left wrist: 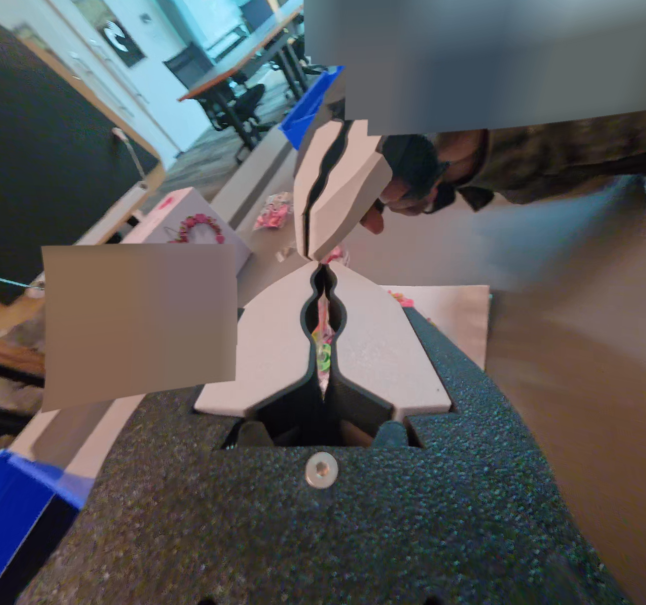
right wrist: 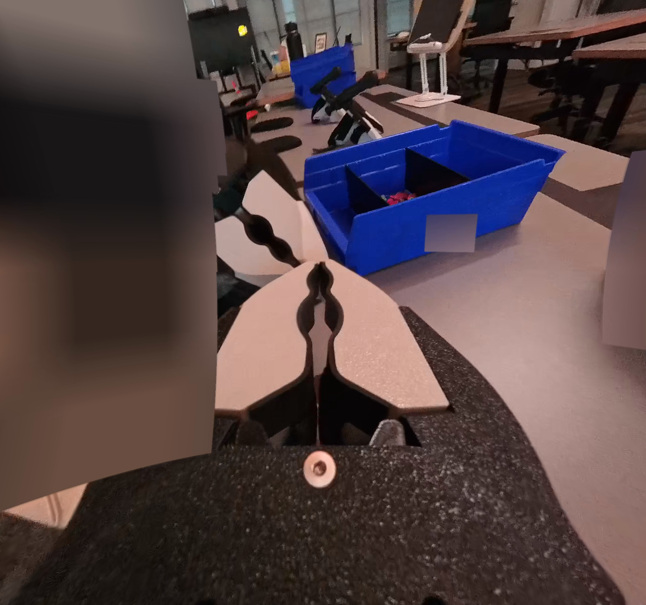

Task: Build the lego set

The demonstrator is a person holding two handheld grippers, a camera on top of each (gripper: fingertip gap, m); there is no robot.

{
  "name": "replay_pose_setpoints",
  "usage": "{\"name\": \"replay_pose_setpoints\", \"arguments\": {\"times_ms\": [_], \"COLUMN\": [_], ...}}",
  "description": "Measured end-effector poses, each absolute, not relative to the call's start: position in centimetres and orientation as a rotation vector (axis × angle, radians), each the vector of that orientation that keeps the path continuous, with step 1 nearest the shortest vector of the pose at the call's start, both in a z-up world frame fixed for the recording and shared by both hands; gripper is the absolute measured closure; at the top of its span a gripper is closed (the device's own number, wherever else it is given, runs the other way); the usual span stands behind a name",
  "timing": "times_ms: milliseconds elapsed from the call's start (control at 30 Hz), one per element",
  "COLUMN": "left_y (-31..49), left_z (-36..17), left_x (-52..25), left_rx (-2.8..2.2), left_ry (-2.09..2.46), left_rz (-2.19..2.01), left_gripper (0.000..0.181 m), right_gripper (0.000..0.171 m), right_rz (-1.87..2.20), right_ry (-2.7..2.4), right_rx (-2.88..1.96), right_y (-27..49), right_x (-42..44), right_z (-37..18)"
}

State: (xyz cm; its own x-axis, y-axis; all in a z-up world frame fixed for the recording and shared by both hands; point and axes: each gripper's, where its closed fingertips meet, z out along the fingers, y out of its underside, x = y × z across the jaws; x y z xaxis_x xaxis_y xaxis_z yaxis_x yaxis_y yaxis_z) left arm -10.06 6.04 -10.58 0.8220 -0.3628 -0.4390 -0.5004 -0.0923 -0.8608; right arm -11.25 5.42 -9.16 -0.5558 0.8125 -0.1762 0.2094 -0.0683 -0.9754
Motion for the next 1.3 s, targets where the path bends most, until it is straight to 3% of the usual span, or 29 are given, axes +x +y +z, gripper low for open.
{"name": "replay_pose_setpoints", "arguments": {"times_ms": [300,533,567,667,733,900,1033,1133,1300], "left_y": [5.9,5.3,5.2,4.9,4.8,4.9,4.8,4.8,5.0], "left_z": [-11.2,-11.3,-11.4,-11.9,-12.2,-12.5,-12.5,-12.6,-12.7], "left_x": [-9.9,-10.6,-10.6,-10.2,-9.8,-9.6,-9.7,-9.8,-9.9], "left_rx": [-1.622,-1.634,-1.639,-1.667,-1.686,-1.708,-1.711,-1.715,-1.719], "left_ry": [0.621,0.581,0.601,0.675,0.713,0.745,0.744,0.75,0.748], "left_rz": [0.216,0.122,0.122,0.13,0.128,0.133,0.132,0.138,0.139], "left_gripper": [0.181,0.181,0.181,0.181,0.181,0.181,0.181,0.181,0.181], "right_gripper": [0.171,0.171,0.136,0.125,0.128,0.17,0.161,0.171,0.171], "right_rz": [1.706,1.891,1.882,1.729,1.674,1.519,1.482,1.499,1.451], "right_ry": [-1.486,-1.626,-1.676,-1.911,-2.082,-2.267,-2.277,-2.297,-2.28], "right_rx": [-1.356,-1.2,-1.189,-1.13,-1.062,-0.917,-0.92,-0.912,-0.878], "right_y": [7.4,6.4,6.3,6.3,5.4,4.0,4.1,3.9,4.1], "right_x": [-12.5,-11.0,-10.8,-10.6,-10.2,-10.3,-10.5,-10.3,-10.3], "right_z": [-10.6,-9.3,-9.3,-10.2,-10.6,-11.3,-11.6,-11.8,-12.0]}}
